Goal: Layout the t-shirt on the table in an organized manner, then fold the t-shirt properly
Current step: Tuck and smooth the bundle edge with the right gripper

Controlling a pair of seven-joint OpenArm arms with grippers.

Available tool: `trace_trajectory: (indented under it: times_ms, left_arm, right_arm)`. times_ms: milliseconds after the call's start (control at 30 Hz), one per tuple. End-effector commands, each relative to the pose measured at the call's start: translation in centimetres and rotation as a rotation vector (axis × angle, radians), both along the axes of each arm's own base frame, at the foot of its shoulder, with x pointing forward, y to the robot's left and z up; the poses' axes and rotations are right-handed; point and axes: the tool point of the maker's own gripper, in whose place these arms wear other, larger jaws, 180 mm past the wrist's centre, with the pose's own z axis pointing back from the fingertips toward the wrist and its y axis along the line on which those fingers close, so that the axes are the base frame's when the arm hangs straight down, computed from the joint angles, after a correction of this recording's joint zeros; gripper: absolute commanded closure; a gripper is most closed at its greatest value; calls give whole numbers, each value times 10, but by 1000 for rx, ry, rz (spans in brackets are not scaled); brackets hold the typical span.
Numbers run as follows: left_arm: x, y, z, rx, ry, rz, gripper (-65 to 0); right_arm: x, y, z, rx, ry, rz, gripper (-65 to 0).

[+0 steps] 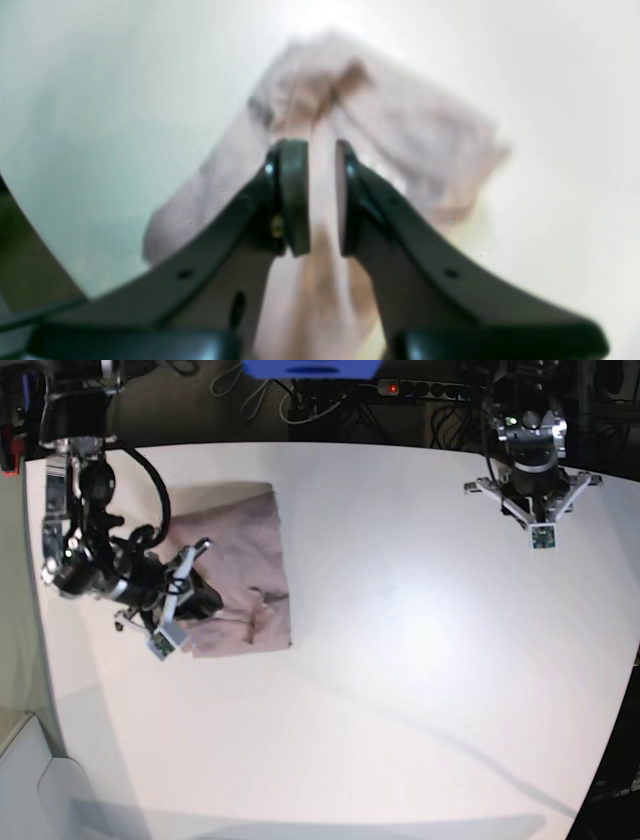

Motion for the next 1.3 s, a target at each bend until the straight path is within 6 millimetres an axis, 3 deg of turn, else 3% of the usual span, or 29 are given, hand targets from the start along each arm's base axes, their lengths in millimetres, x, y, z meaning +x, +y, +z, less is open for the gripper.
trace_trajectory:
  times_ms: [0, 100, 233, 367, 600, 967, 1100, 1267]
  left_arm:
    - [5, 3, 10, 19, -37, -1, -133]
    - [5, 3, 11, 19, -40, -2, -133]
    - [5, 3, 11, 19, -40, -2, -133]
    - [4, 2, 10, 18, -37, -3, -133]
    - [-20, 2, -3, 20, 27, -3, -133]
    - [-43, 4, -13, 21, 87, -2, -133]
    - [-43, 2, -14, 18, 87, -4, -133]
    - [-42, 0, -14, 9, 86, -7, -130]
  right_arm:
    - [-2, -1, 10, 24, -38, -4, -80]
    - [-28, -2, -3, 39, -4, -16, -80]
    - [-47, 3, -14, 79, 20, -21, -80]
    - [-46, 0, -21, 105, 27, -41, -80]
    - [-36, -26, -55, 119, 107, -117, -80]
    - [-45, -32, -84, 161, 180, -175, -80]
    - [-39, -32, -74, 168, 139, -172, -80]
    - [-40, -25, -25, 149, -6, -125, -80]
